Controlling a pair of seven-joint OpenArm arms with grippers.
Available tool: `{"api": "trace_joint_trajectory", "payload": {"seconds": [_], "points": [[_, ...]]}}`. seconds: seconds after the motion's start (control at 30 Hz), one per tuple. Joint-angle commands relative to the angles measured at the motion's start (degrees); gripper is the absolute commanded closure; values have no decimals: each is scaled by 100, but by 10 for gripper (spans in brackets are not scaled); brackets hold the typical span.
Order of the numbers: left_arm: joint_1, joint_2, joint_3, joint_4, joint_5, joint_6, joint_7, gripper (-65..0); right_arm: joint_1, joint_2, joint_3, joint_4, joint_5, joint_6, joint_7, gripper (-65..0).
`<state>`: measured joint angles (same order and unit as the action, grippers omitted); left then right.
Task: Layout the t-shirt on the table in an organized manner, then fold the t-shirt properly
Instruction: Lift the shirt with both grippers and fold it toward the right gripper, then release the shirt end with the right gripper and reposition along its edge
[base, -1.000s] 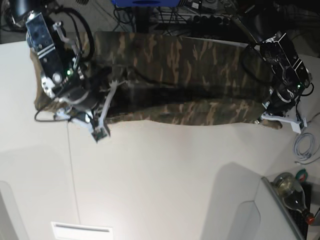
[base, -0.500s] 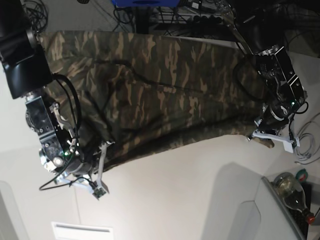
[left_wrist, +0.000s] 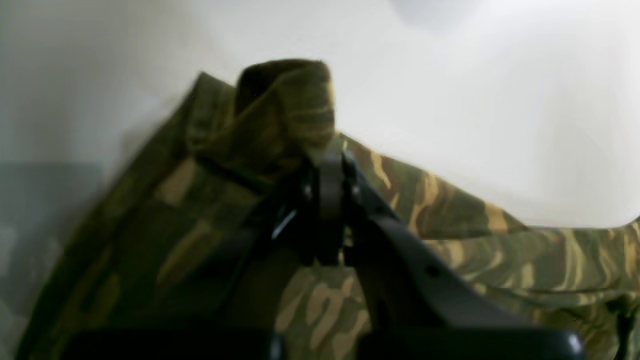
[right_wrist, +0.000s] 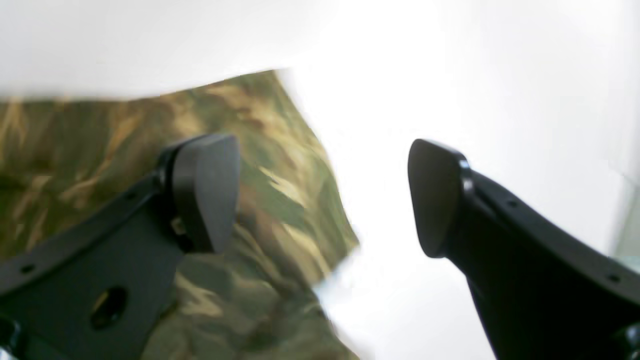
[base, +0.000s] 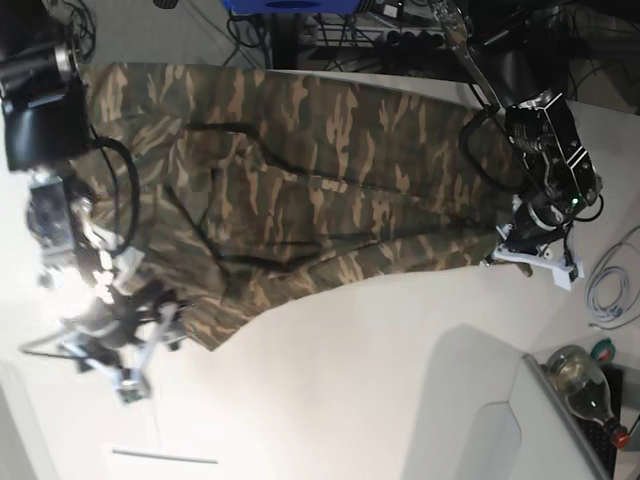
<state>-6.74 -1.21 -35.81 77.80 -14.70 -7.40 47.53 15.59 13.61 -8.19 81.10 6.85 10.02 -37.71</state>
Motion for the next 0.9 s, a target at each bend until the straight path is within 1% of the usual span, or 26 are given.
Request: {"api": "trace_joint_trajectory", "payload": {"seconds": [0.0,0.1,0.13,0.2,0.3,0.33,0.4,0.47,0.53,0.63,0.73,0.8,0.87], "points": [[-95,-76,-1,66,-38,-29,-107,0,-131,6,216,448,40,40,84,-495],[-25,-76,8,75,-47,-29,-107,0,-869,-55,691,1345,58,40,-127,-495],[-7,-68,16,110,-64,-29,-107,0,-1133,-143,849,1609,58,40,-207,-495],[-7,-50,16,207,-47,-29,-89,0,-1599,-292,1148,1995,58,48,-180,-497],[28,-50,-10,295,-73,-29,-80,0,-2056,-354,1236,2206,58,57,-180,-500],[46,-50,-10,304,-73,-29,-98,0,-2083,-363,1192,2154,58,119,-180,-500],[63,-50,-28,347,-73,-29,-107,0,-2047,-372,1183,1881,58,409,-180,-500],[81,-50,-28,383,-73,-29,-107,0,-1766,-424,1219,1468,58,752,-180,-500],[151,-41,-28,418,-73,-29,-107,0,-1502,-459,1245,949,58,910,-180,-498],[186,-41,-28,418,-73,-29,-115,0,-1142,-486,1553,246,58,1086,-119,-498],[195,47,-36,418,-73,-29,-115,0,-738,-477,1895,-642,58,1367,330,-498],[195,73,-36,418,-73,-29,-115,0,-412,-451,2010,-1266,31,1473,514,-498],[195,99,-36,418,-73,-29,-115,0,-78,-301,2036,-2022,49,1578,576,-498]]}}
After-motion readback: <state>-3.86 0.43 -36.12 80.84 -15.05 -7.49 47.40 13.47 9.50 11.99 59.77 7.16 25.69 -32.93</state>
